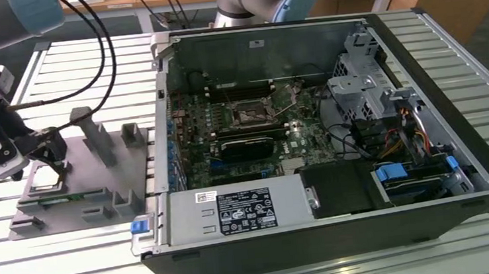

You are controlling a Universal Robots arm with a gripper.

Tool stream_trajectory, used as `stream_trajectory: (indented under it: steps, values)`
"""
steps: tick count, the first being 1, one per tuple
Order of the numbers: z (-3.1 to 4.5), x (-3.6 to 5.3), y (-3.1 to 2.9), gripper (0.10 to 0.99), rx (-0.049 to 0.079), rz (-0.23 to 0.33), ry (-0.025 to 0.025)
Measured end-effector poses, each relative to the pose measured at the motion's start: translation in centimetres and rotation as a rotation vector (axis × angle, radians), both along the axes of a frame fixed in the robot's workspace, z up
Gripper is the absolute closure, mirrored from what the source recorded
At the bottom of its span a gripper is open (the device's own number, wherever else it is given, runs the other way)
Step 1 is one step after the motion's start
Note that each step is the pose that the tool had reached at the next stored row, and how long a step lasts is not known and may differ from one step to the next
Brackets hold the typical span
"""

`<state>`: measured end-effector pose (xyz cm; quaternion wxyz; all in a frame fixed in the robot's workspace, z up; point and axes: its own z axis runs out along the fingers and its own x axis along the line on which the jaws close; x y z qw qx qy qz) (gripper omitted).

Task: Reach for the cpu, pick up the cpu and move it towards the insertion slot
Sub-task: 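Pick up the cpu and move it towards the insertion slot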

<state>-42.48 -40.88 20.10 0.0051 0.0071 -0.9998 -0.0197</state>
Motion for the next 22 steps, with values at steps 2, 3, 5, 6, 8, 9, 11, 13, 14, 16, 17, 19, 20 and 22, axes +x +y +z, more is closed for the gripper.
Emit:
stream_trajectory:
  steps: [2, 3, 5, 6, 8, 9, 11, 13, 14, 16, 17, 19, 20, 22]
  values:
    - [-0.28, 0.04, 0.02, 0.353, 0.000, 0.000, -0.0001]
    - [-0.38, 0.06, 0.04, 0.353, 0.000, 0.000, -0.0001]
    - [-0.57, 0.08, 0.09, 0.353, 0.000, 0.000, -0.0001]
    - [-0.64, 0.08, 0.11, 0.353, 0.000, 0.000, -0.0001]
    - [-0.77, 0.08, 0.13, 0.353, 0.000, -0.001, -0.0001]
    - [-0.85, 0.08, 0.14, 0.353, 0.000, -0.001, -0.0002]
    - [-0.97, 0.08, 0.14, 0.353, 0.000, -0.001, -0.0004]
    - [-1.11, 0.08, 0.15, 0.353, 0.000, -0.001, -0.0005]
    - [-1.18, 0.08, 0.16, 0.353, 0.000, -0.001, -0.0005]
    - [-1.31, 0.08, 0.17, 0.353, 0.000, -0.002, -0.0004]
    - [-1.38, 0.08, 0.18, 0.353, 0.000, -0.002, -0.0004]
    - [-1.54, 0.08, 0.23, 0.353, 0.000, -0.003, -0.0004]
    - [-1.61, 0.07, 0.25, 0.353, 0.000, -0.003, -0.0004]
    - [-1.74, 0.08, 0.30, 0.353, 0.000, -0.003, -0.0005]
